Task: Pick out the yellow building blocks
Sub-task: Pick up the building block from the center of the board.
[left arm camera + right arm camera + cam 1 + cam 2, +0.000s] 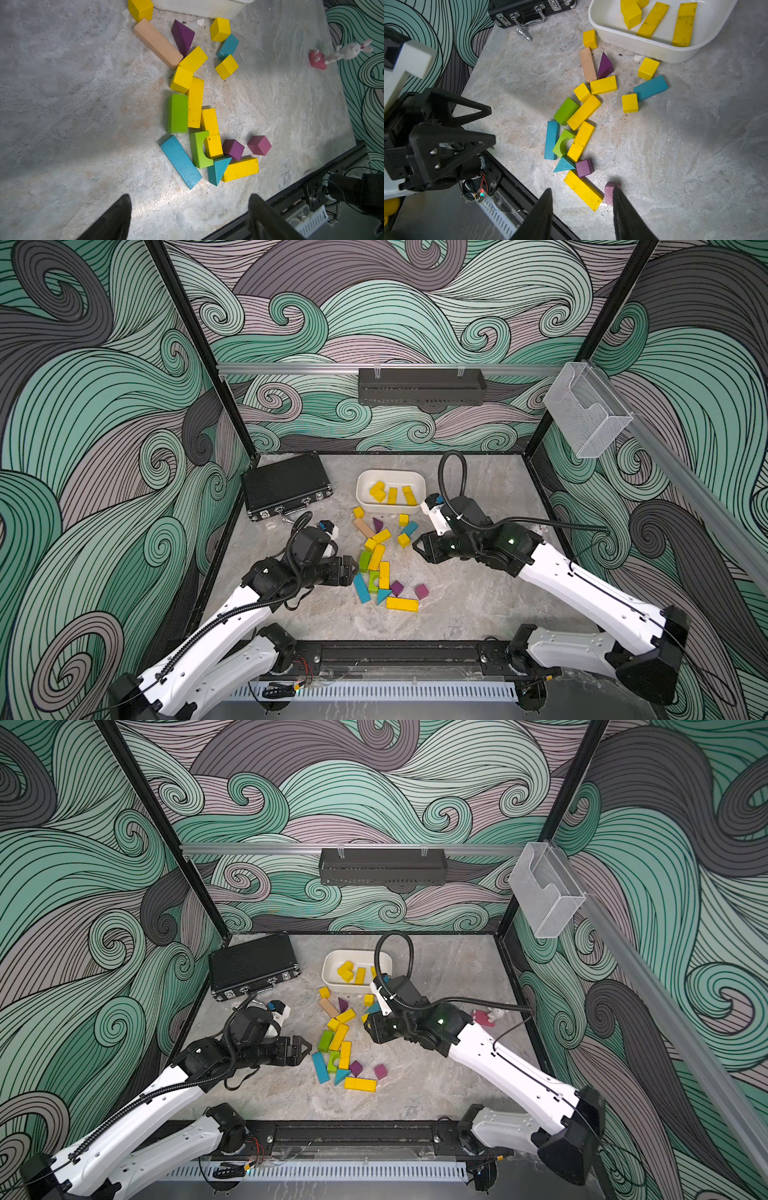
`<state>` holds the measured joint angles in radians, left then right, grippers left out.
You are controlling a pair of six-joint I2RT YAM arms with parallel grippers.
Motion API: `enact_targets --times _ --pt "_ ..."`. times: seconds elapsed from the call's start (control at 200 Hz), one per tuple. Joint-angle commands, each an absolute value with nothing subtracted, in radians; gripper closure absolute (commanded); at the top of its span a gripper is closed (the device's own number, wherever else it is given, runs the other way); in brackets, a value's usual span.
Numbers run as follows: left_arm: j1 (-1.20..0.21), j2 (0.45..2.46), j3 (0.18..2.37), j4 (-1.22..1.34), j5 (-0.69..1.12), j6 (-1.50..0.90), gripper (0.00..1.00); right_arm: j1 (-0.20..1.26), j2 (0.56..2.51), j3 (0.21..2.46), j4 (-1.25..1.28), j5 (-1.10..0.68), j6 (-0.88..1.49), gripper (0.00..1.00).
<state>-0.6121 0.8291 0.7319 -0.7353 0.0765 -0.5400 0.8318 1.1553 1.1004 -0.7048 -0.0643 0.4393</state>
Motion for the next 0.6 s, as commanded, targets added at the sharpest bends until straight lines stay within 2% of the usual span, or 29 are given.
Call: enact_targets --times 0.0,0.125,0.33,0.595 --pt "-0.614 0.838 0.705 -0.692 0.072 -0.596 0.16 0.836 1.077 0.999 -0.698 -0.028 0.476 0.52" --pt "-0.614 0.860 0.673 -0.666 0.074 -0.606 0.19 0.837 1.002 0.875 -0.645 -0.062 0.524 0.52" --pt "-0.614 0.907 0.655 -0.642 0.085 -0.578 0.22 0.875 1.000 0.765 -0.579 -0.143 0.509 0.49" --pt "-0.614 0.904 0.664 -0.644 0.025 -0.424 0.18 0.941 1.034 0.717 -0.449 -0.145 0.387 0.49"
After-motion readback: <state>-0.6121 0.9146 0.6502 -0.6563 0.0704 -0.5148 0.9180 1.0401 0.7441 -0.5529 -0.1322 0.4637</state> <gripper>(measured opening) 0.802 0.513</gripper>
